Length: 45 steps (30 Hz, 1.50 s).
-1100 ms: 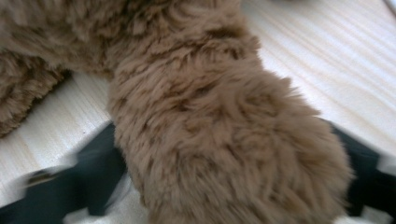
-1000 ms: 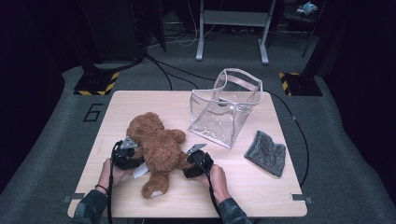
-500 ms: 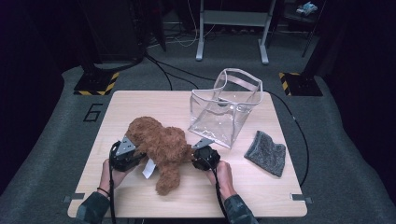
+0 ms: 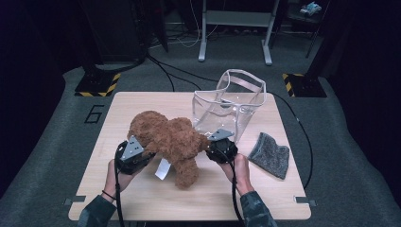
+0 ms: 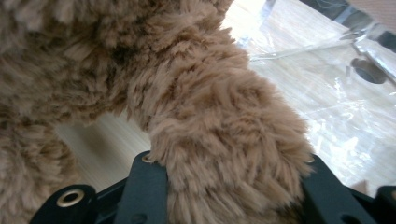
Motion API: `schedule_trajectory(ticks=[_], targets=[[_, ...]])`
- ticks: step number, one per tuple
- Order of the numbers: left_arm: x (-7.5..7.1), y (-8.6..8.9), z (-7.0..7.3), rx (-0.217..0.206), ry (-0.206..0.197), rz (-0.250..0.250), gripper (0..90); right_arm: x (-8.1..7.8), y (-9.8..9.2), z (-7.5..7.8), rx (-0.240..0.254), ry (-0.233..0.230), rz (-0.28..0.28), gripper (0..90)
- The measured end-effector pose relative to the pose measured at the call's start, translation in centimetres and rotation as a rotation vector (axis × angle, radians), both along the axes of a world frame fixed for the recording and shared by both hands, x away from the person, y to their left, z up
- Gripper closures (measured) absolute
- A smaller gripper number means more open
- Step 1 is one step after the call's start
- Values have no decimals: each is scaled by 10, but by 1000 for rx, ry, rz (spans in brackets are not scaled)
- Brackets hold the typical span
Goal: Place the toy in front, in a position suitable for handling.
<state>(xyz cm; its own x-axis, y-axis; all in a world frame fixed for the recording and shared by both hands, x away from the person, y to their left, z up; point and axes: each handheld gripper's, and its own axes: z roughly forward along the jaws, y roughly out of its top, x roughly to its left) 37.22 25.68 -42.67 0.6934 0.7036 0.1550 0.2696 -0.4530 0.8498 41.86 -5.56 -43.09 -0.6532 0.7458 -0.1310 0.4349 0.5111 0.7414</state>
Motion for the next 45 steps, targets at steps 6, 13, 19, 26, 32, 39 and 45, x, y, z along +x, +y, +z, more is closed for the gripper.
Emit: schedule_trajectory(ticks=[6, 13, 19, 26, 32, 39, 45], targets=[[-8, -13, 2, 0, -3, -26, 801, -2, -15, 7, -12, -12, 4, 643], [-19, -30, 2, -5, 5, -52, 800, -2, -28, 10, -19, -8, -6, 643], [-32, -50, -4, 13, 1, -76, 799, -1, -42, 7, -53, -1, -9, 642], [-43, -76, -25, 37, 33, -96, 796, 4, -52, -7, -65, 28, -24, 637], [-52, -92, -53, 61, 83, -96, 787, 9, -54, -48, -66, 111, -40, 601], [-53, -94, -57, 42, 108, -92, 730, 12, -55, -59, -46, 167, -52, 508], [-54, -90, -53, 23, 117, -87, 491, 10, -59, -59, -36, 175, -67, 350]])
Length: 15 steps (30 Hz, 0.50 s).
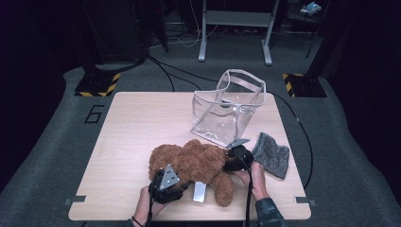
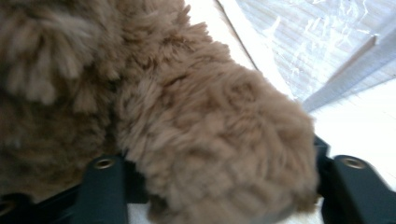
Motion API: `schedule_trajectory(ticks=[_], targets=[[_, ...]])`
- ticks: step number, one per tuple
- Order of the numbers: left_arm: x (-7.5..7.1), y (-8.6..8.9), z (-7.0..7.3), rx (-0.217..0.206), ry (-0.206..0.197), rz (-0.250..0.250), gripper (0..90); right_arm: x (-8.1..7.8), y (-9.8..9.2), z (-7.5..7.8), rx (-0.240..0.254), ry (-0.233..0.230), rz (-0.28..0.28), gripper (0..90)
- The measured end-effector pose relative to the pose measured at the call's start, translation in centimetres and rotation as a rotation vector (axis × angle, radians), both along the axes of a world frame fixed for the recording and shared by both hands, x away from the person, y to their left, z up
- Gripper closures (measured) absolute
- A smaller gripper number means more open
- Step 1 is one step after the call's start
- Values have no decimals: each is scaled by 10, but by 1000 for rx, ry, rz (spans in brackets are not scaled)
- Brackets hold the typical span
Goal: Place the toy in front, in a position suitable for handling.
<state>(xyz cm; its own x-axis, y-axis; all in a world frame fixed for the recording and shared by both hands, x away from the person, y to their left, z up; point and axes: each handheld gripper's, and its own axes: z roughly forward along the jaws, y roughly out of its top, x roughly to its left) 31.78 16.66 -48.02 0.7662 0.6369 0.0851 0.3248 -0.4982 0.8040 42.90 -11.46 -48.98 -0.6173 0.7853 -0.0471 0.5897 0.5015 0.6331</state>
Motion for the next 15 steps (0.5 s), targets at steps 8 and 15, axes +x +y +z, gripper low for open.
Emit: schedule_trajectory(ticks=[8, 15], targets=[[-3, 8, 12, -39, 19, 8, 349, -3, -9, 8, 16, -6, -12, 203], [-6, 19, 30, -79, 35, 19, 276, -13, -27, 33, 87, -39, -32, 126]])
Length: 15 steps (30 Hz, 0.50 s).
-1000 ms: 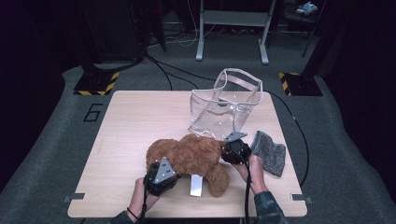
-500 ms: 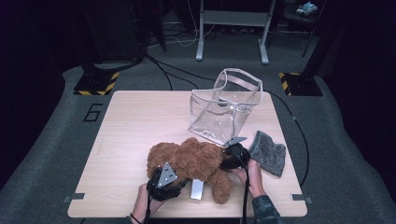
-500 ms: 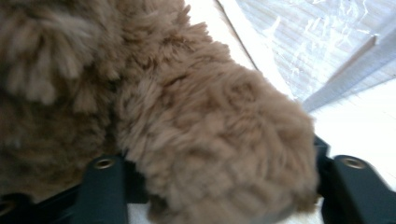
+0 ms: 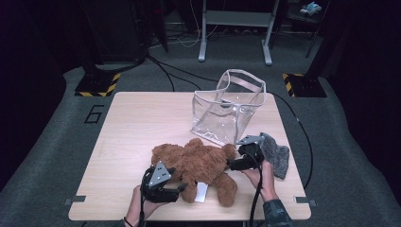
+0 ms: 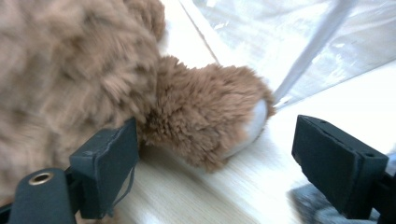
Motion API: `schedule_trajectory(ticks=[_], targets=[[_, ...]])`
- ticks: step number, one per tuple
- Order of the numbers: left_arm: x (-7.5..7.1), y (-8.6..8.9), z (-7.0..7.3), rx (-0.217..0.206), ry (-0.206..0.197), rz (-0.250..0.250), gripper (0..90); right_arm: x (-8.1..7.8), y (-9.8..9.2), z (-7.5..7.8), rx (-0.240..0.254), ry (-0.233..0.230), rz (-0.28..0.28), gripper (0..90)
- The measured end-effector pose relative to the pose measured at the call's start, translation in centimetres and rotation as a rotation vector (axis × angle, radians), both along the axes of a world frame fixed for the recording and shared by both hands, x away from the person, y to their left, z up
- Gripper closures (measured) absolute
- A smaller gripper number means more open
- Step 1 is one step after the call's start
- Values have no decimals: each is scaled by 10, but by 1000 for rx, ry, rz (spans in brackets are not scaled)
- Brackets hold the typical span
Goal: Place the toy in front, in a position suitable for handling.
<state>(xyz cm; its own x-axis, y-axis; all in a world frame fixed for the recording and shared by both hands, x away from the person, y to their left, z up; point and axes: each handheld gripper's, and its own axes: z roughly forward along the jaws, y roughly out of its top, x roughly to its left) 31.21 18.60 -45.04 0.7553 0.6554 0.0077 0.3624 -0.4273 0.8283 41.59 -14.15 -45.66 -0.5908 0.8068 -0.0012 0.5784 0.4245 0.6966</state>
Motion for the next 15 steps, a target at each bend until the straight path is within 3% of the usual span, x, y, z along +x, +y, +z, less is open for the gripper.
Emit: schedule_trajectory(ticks=[7, 15], targets=[[6, 13, 19, -16, -1, 23, 213, -9, -16, 3, 18, 4, -41, 66], [27, 30, 41, -34, -7, 71, 170, -21, -37, -23, 31, 34, -102, 49]])
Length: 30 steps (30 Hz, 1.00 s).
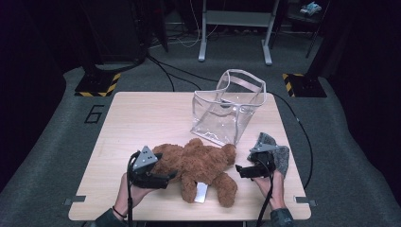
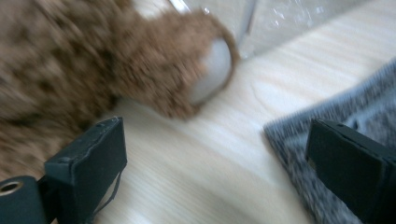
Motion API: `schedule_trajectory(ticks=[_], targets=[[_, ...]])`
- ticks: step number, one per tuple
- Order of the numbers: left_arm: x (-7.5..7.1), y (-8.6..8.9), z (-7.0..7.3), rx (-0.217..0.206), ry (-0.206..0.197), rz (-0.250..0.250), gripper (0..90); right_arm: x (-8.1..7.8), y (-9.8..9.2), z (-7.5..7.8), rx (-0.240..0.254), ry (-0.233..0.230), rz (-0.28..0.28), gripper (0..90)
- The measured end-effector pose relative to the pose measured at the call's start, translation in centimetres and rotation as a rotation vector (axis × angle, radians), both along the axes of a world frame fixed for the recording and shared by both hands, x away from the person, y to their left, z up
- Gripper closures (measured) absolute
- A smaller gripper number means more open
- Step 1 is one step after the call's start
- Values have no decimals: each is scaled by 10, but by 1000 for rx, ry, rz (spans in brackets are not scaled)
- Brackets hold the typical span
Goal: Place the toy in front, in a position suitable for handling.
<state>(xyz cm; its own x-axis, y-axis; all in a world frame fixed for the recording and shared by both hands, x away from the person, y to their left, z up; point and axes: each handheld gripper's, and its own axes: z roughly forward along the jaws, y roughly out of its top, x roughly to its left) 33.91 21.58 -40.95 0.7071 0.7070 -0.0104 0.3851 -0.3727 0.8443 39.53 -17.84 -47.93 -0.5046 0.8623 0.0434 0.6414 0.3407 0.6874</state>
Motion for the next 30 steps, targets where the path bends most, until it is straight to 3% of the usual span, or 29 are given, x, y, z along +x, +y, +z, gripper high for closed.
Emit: schedule_trajectory(ticks=[3, 11, 12, 18, 19, 21, 22, 24, 30], targets=[[14, 8, 3, 17, 8, 29, 165, -4, -6, -12, -4, 12, -25, 59], [41, 20, -10, 57, 61, 68, 175, -5, -11, -15, 18, 21, -36, 64], [43, 20, -13, 65, 68, 68, 179, -5, -10, -12, 31, 26, -49, 70], [48, 23, -19, 55, 90, 63, 177, 8, -7, 14, 34, -45, -37, 147], [47, 22, -20, 49, 89, 65, 177, 16, -3, 24, 25, -64, -48, 197], [47, 23, -19, 52, 89, 64, 176, 21, -1, 29, 25, -76, -48, 224], [46, 24, -19, 45, 84, 67, 171, 31, 3, 36, 27, -91, -50, 304], [45, 24, -18, 40, 83, 69, 168, 36, 5, 39, 32, -95, -47, 323], [37, 37, -13, -2, 64, 82, 151, 62, 19, 54, 28, -131, -67, 491]])
